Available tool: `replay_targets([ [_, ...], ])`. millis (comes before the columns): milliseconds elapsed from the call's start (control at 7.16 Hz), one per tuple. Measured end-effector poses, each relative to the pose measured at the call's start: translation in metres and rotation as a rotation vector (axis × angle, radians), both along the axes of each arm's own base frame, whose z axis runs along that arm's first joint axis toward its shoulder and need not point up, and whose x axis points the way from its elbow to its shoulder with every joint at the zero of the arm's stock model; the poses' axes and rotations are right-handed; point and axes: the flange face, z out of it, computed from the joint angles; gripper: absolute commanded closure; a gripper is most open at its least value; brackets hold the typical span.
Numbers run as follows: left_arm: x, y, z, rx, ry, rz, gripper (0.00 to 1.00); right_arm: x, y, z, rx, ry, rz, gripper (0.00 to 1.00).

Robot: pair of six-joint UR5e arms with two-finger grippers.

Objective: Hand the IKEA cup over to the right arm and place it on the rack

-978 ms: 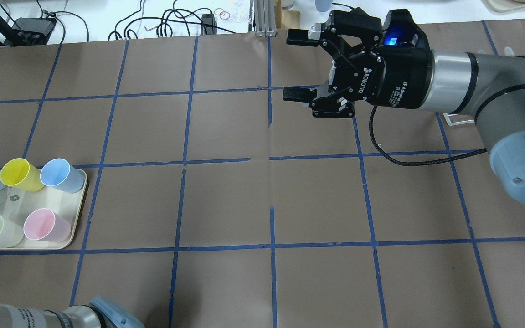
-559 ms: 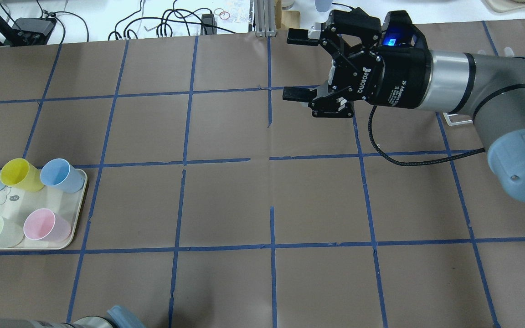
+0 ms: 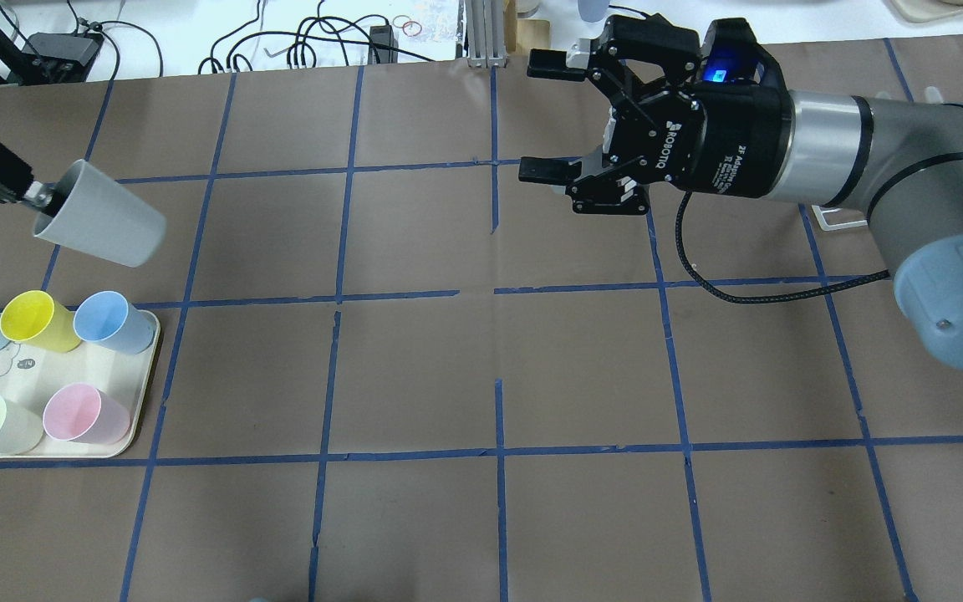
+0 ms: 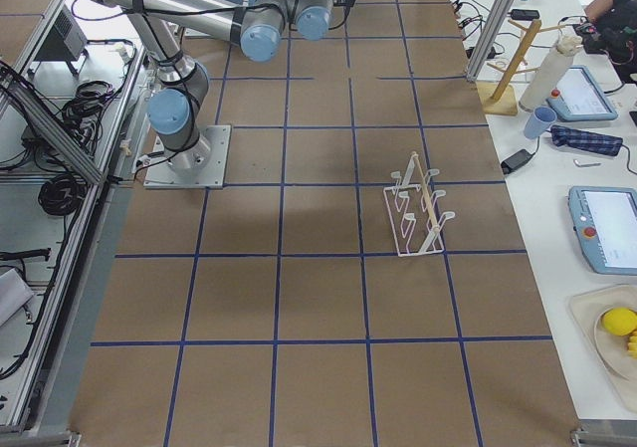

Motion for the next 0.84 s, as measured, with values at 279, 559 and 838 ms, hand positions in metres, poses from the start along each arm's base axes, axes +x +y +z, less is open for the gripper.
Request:
replay_targets([
  [279, -0.071, 0.006, 0.013, 0.036, 0.175, 0.002, 1.00, -0.001, -0.003, -0.004, 0.008, 0.002, -0.001, 0.00],
  [559, -0.141, 0.013, 0.028, 0.011, 0.314, -0.003, 1.00, -0.004, -0.009, -0.012, 0.025, -0.002, -0.005, 0.00],
  [838, -0.180, 0.035, 0.032, -0.018, 0.430, 0.032, 1.00, -0.004, -0.011, -0.013, 0.035, -0.007, -0.007, 0.00],
])
